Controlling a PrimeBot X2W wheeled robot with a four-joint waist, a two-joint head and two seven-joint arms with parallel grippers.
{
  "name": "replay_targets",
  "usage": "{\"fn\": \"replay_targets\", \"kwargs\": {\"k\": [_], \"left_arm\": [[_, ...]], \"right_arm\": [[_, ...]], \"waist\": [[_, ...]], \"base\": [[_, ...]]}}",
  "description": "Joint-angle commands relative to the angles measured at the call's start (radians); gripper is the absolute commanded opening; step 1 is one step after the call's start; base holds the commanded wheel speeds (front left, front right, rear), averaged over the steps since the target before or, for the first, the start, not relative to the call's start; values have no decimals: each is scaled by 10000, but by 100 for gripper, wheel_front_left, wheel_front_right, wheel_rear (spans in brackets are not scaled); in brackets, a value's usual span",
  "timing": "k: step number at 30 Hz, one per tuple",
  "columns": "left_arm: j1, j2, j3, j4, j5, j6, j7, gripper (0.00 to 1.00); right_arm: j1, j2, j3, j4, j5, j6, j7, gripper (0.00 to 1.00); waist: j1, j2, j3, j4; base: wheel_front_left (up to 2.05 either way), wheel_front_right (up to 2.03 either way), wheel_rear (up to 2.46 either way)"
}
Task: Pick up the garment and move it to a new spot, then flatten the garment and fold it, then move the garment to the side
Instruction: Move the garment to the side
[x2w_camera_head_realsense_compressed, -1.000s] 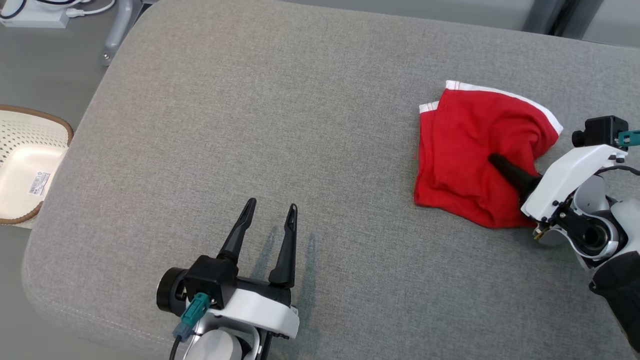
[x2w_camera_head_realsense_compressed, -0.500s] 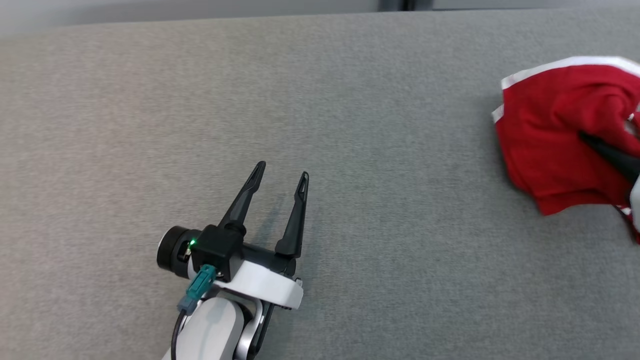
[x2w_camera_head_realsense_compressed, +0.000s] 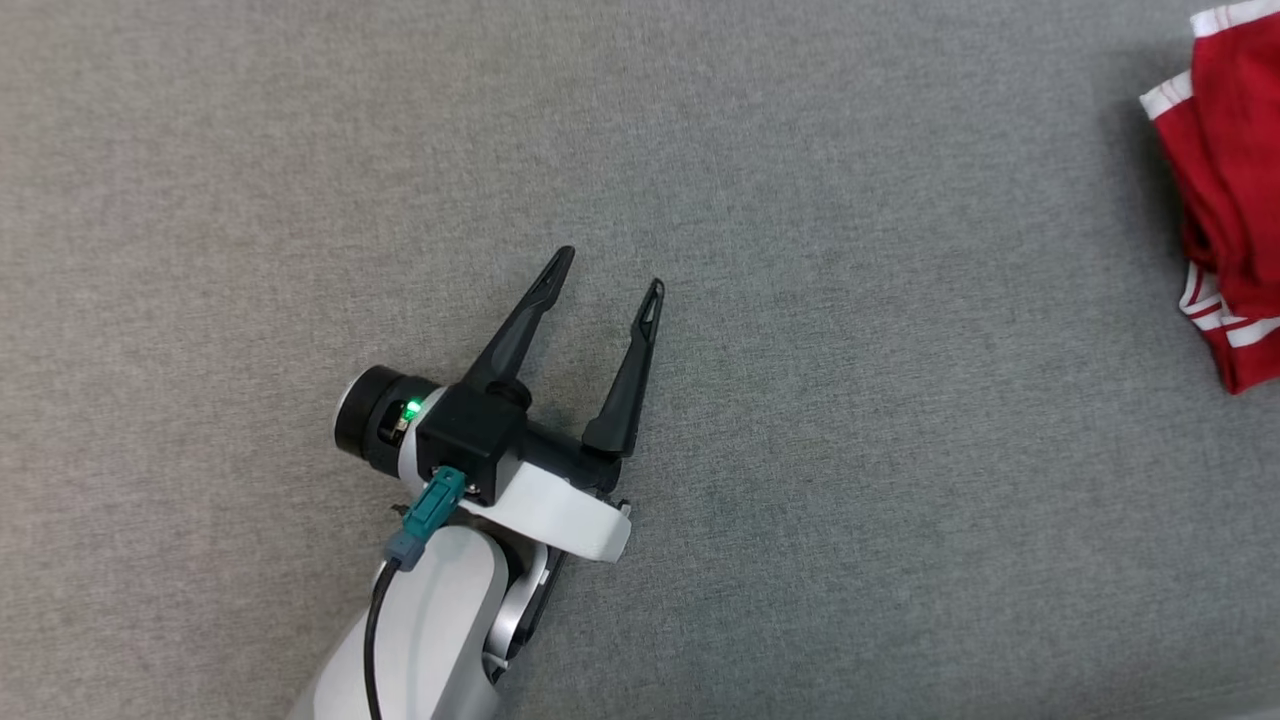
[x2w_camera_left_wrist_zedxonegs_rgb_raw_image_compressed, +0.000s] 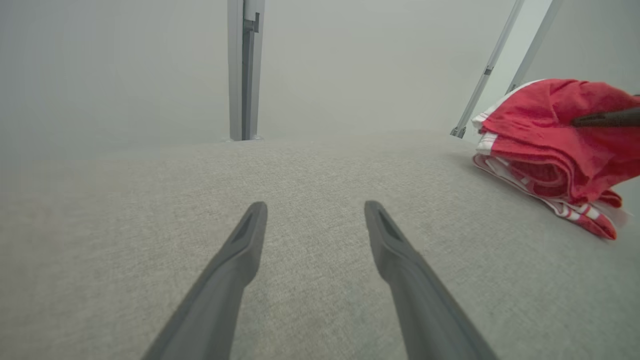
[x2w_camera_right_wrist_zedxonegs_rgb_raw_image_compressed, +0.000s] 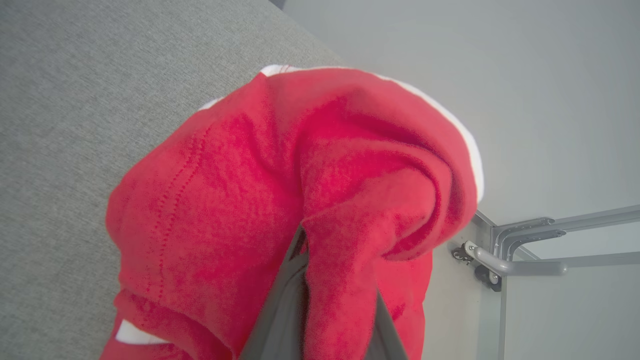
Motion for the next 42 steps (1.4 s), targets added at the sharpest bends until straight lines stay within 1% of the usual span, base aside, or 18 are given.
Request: {"fn": "replay_targets", "kwargs": {"k": [1, 5, 6, 7, 8, 10, 15, 16, 17, 22, 27, 33, 36, 37, 38, 42], "left_arm": [[-249, 51, 4, 68, 158, -78, -6, 100], [-379, 61, 53, 197, 357, -134, 3, 100], [-379, 61, 53, 197, 357, -134, 3, 100], [-388, 80, 83, 222, 410, -153, 4, 100], [-315, 116, 179, 261, 460, -152, 15, 100], [-283, 143, 178, 284, 446, -151, 23, 100], [-115, 193, 126, 239, 222, -32, 37, 100], [-85, 190, 90, 227, 185, -9, 38, 100], [-61, 185, 46, 219, 153, 9, 37, 100], [-87, 96, -127, 132, -6, 93, 25, 100], [-13, 63, -124, 53, -192, 168, 0, 100], [385, 49, -99, 53, -370, 248, -3, 100], [642, 49, -25, 44, -466, 292, -3, 100], [851, 49, 31, 55, -493, 330, -4, 100], [1048, 47, 102, 26, -539, 357, -6, 100], [1348, 47, 313, -65, -553, 443, -8, 100]], "right_arm": [[-202, 191, 51, 635, -171, -5, -232, 0], [-364, 523, 209, 2097, -334, -5, -523, 0], [-364, 523, 209, 2097, -334, -5, -523, 0], [-422, 589, 258, 2402, -369, -5, -587, 0], [-541, 646, 492, 3166, -567, -5, -680, 0], [-647, 514, 725, 3543, -751, -5, -663, 0], [-544, 518, 926, 4138, -174, -4, -509, 0], [-535, 525, 956, 4222, -103, -4, -485, 22], [-520, 547, 994, 4286, -37, -4, -485, 100], [-516, 703, 1146, 4354, 274, 1, -370, 100], [-456, 577, 1246, 4570, 616, -5, 37, 100], [-421, 596, 1289, 4979, 988, -5, 619, 100], [-455, 630, 1324, 5044, 994, -5, 782, 100], [-558, 716, 1342, 5139, 887, -5, 847, 100], [-743, 838, 1354, 5252, 681, -5, 725, 100], [-1177, 1319, 1127, 5449, 316, -4, -115, 100]], "waist": [[0, 0, 425, 22], [0, 0, 836, 331], [0, 0, 836, 331], [0, 0, 914, 416], [0, 0, 1120, 674], [0, 0, 1225, 838], [0, 0, 1245, 1074], [0, 0, 1217, 1095], [0, 0, 1183, 1106], [0, 0, 856, 1089], [0, 0, 304, 1017], [0, 0, -550, 996], [0, 0, -984, 999], [0, 0, -1305, 987], [0, 0, -1614, 972], [0, 0, -2152, 966]], "base": [[0, 0, 0], [0, 0, 0], [0, 0, 0], [0, 0, 0], [0, 0, 0], [0, 0, 0], [0, 0, 0], [0, 0, 0], [0, 0, 0], [0, 0, 0], [0, 0, 0], [0, 0, 0], [0, 0, 0], [0, 0, 0], [0, 0, 0], [0, 0, 0]]}}
